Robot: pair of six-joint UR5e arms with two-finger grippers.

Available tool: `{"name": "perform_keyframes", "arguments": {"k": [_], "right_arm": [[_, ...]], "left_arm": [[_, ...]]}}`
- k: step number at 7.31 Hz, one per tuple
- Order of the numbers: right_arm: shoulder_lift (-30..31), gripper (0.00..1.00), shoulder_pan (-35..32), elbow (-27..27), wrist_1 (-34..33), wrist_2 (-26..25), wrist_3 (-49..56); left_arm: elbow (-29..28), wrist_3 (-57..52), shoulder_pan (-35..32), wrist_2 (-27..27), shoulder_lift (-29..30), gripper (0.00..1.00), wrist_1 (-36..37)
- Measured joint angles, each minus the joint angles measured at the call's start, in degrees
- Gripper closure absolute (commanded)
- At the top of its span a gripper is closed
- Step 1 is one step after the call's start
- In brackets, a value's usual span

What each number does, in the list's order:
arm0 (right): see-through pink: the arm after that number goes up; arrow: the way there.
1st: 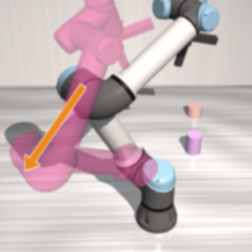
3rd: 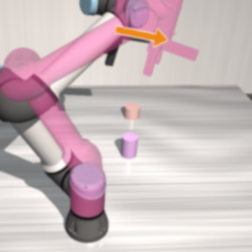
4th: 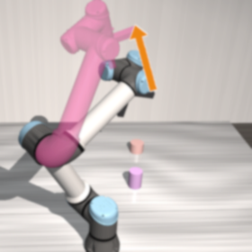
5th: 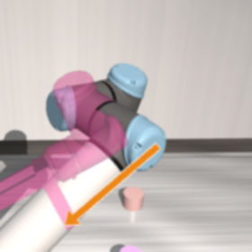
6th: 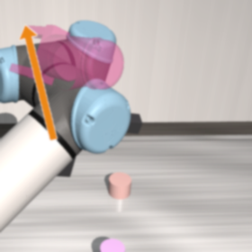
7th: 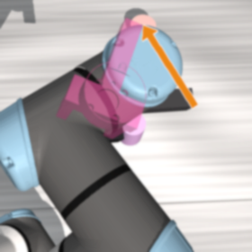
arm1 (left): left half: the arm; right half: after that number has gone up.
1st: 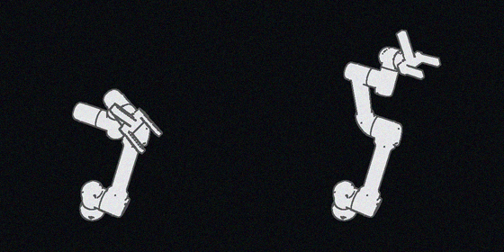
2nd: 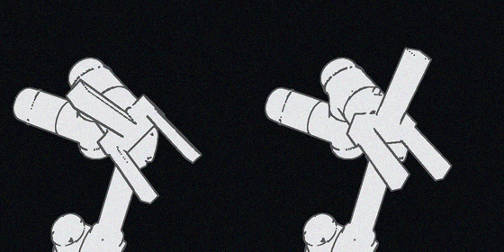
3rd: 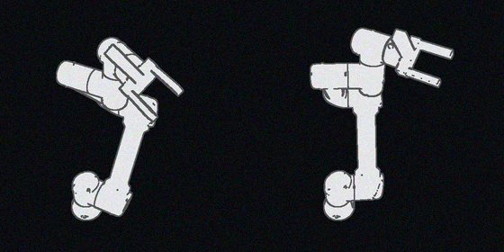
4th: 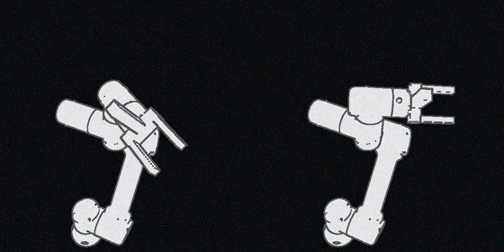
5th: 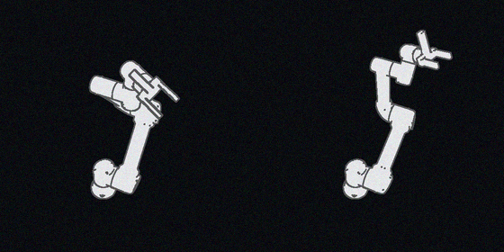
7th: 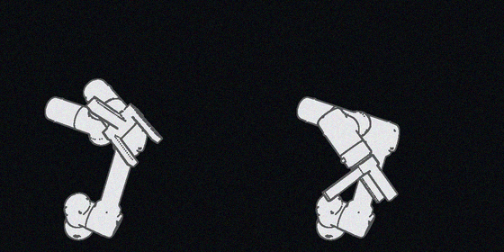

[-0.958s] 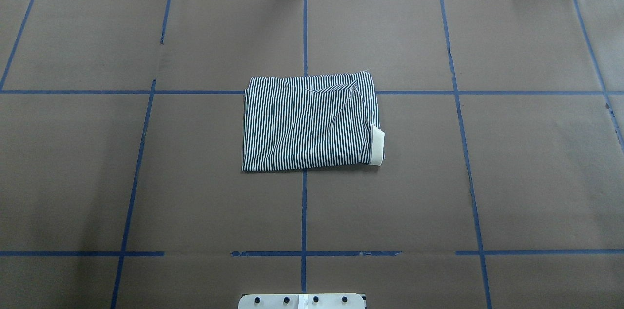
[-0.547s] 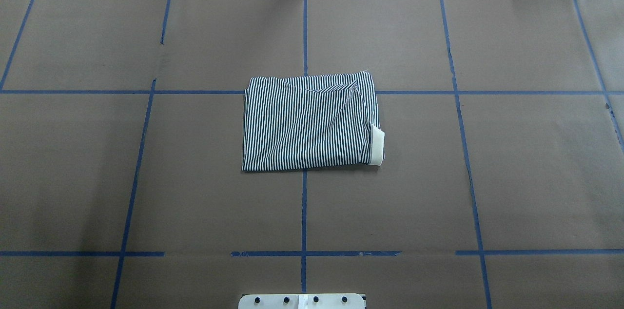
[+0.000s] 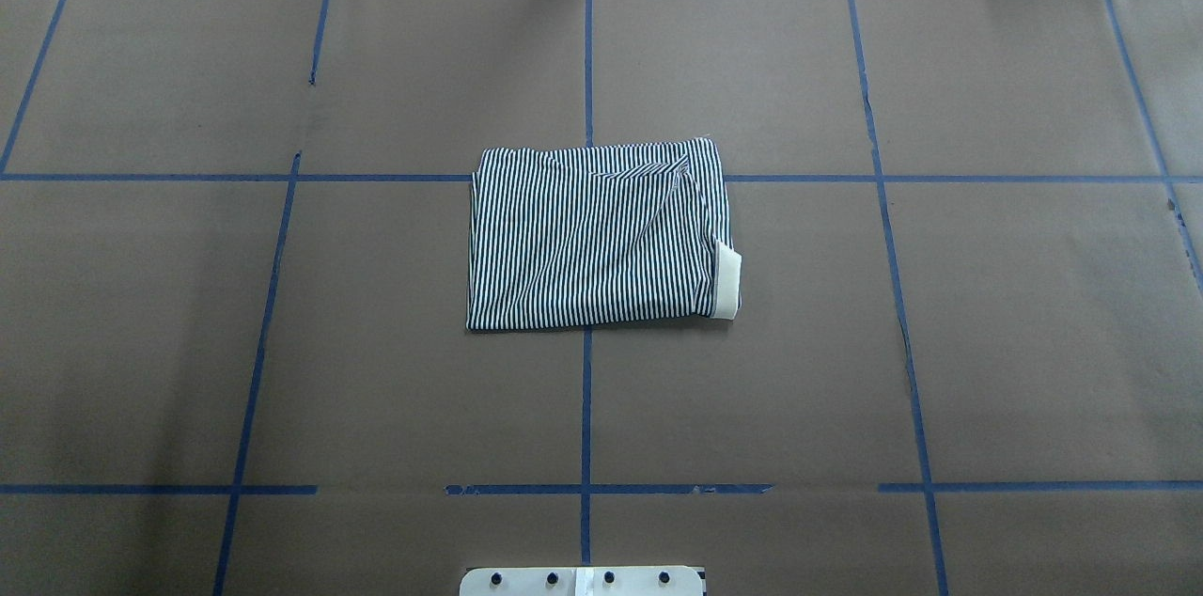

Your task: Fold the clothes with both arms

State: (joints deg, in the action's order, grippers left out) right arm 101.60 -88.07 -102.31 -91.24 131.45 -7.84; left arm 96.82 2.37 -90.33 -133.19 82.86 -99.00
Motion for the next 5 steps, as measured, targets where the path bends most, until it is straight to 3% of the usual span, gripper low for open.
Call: {"name": "perform_keyframes", "arguments": {"k": [5], "right_arm": [[0.2, 0.00, 0.0, -0.1, -0.1, -1.3, 0.2]], "left_arm": [[0.3, 0.0, 0.0, 0.3, -0.4, 0.00, 0.1]]}}
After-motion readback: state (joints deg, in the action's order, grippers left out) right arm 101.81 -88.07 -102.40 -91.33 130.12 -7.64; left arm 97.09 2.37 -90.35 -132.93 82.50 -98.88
